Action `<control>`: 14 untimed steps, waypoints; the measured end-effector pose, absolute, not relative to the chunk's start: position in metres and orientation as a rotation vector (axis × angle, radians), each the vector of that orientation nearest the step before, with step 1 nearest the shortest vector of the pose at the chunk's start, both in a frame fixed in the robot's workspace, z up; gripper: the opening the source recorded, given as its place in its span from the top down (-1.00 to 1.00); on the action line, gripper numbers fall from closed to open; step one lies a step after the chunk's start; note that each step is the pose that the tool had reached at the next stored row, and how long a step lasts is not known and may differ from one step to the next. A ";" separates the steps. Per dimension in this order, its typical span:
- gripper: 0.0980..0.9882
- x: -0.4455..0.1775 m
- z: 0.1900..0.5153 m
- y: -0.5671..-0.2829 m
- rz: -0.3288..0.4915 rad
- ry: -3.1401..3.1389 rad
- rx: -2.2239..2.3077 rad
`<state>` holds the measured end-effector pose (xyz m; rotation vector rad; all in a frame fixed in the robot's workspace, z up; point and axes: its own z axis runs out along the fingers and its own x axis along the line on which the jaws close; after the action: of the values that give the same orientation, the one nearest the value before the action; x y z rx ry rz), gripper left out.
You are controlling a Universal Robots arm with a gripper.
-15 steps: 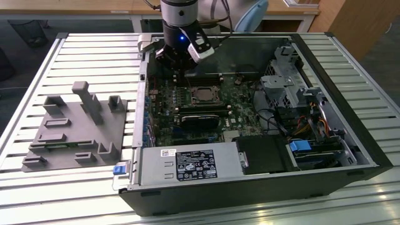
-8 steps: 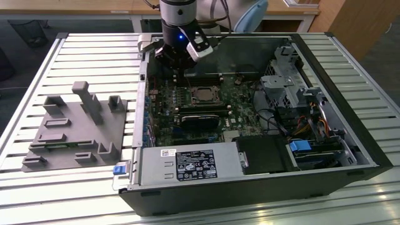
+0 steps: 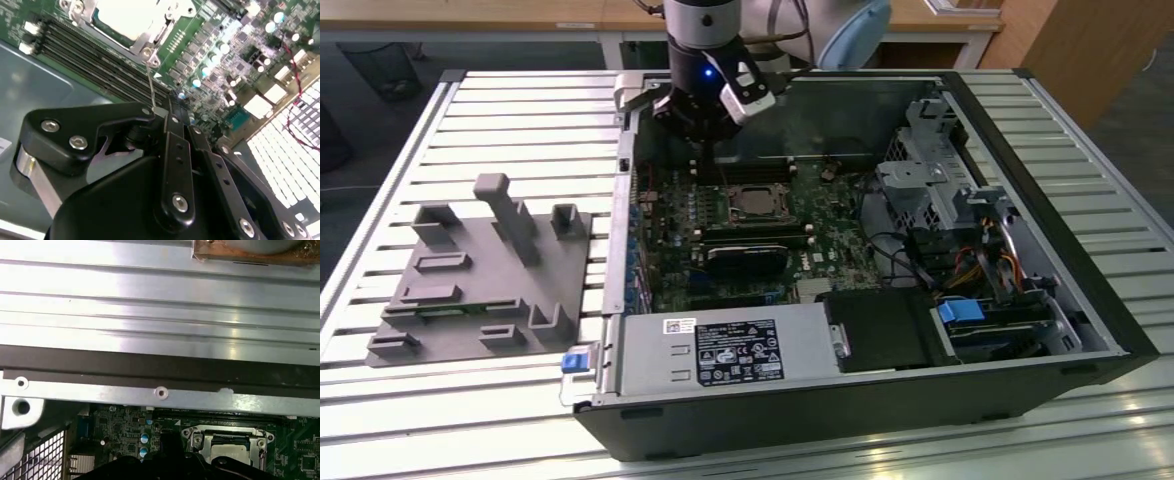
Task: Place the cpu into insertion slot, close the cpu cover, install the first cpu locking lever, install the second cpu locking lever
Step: 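Install the first cpu locking lever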
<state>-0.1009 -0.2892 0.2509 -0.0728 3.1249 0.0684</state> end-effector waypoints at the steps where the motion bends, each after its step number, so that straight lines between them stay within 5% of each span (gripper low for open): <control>1: 0.98 -0.099 0.251 -0.289 0.068 3.125 -0.072; 14: 0.98 -0.077 0.251 -0.289 0.068 3.125 -0.067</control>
<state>-0.0775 -0.2892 0.2505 -0.0674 3.1248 0.0678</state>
